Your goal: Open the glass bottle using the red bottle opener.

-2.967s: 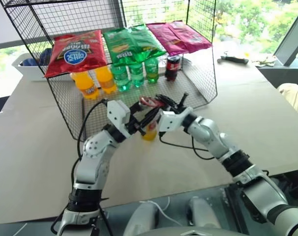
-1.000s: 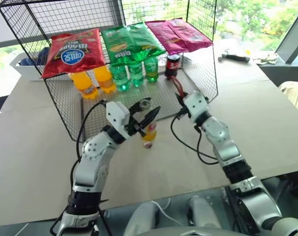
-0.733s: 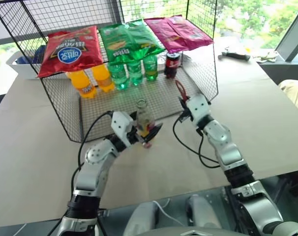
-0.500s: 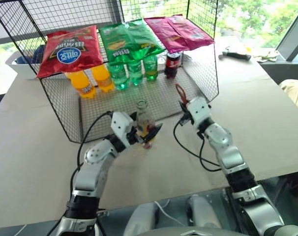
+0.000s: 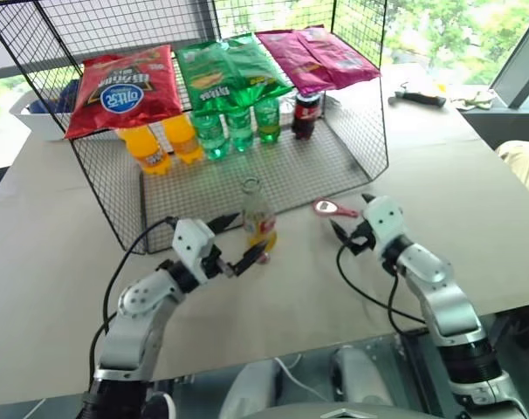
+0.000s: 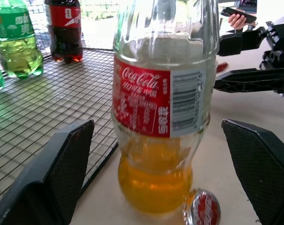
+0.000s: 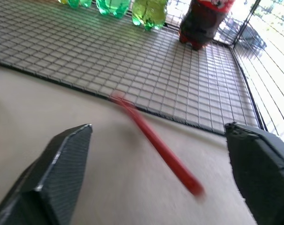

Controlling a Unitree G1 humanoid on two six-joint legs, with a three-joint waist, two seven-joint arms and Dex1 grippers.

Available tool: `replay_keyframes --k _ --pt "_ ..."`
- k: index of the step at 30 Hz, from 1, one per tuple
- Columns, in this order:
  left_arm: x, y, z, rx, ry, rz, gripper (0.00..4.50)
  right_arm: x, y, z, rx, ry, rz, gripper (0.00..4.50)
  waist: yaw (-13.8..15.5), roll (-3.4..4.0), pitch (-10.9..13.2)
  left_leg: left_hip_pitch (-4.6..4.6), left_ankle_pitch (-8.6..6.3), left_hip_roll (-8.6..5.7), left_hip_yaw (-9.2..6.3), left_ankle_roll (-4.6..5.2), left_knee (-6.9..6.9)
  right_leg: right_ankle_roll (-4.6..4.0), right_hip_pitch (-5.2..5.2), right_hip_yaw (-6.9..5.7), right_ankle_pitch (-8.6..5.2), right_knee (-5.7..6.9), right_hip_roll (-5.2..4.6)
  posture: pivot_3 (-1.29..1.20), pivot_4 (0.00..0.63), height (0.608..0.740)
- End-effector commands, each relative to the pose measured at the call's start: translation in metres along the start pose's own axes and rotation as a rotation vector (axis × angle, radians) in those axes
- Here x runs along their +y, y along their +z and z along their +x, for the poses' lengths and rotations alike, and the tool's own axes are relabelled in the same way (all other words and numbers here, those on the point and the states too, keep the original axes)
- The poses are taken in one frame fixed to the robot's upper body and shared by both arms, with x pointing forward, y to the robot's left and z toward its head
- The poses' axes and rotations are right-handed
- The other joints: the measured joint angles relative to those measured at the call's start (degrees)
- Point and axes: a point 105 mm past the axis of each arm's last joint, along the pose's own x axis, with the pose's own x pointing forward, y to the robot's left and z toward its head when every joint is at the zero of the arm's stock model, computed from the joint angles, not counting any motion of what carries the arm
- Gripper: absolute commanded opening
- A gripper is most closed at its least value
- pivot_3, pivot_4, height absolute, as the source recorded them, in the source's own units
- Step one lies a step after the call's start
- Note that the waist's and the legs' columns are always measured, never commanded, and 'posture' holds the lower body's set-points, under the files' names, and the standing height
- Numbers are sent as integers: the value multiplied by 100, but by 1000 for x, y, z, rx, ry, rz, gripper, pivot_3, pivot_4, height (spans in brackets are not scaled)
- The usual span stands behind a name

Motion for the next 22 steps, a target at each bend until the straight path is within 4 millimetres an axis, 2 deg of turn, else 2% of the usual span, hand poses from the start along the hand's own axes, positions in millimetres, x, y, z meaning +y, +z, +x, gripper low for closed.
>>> replay_keyframes --k 1,6,11,17,22 --pt "-2 7 -18 2 14 22 4500 -6 11 -18 -20 16 -44 4460 -3 0 1 0 0 0 2 0 -2 0 0 1 0 -2 0 0 150 740" --pt "4 -3 -43 53 130 -10 4500 -9 7 -39 -9 27 -44 4460 6 -13 9 0 -1 5 1 1 -4 1 3 -3 0 -5 -1 0 150 740" --pt "7 -16 -66 140 218 -23 4500 -3 -1 -72 -31 148 59 4460 20 -21 18 3 -4 6 -1 7 -4 3 16 -8 -2 -13 -3 0 150 740" --pt "2 -25 -80 218 264 7 4500 -11 -15 -98 -27 234 129 4460 19 -45 39 20 -17 8 4 30 -1 4 36 -8 -2 -16 -4 0 150 740" --pt "2 -28 -80 236 277 29 4500 -10 -25 -104 -22 272 167 4460 21 -46 42 23 -17 15 6 30 0 4 37 -8 -2 -14 1 0 150 740"
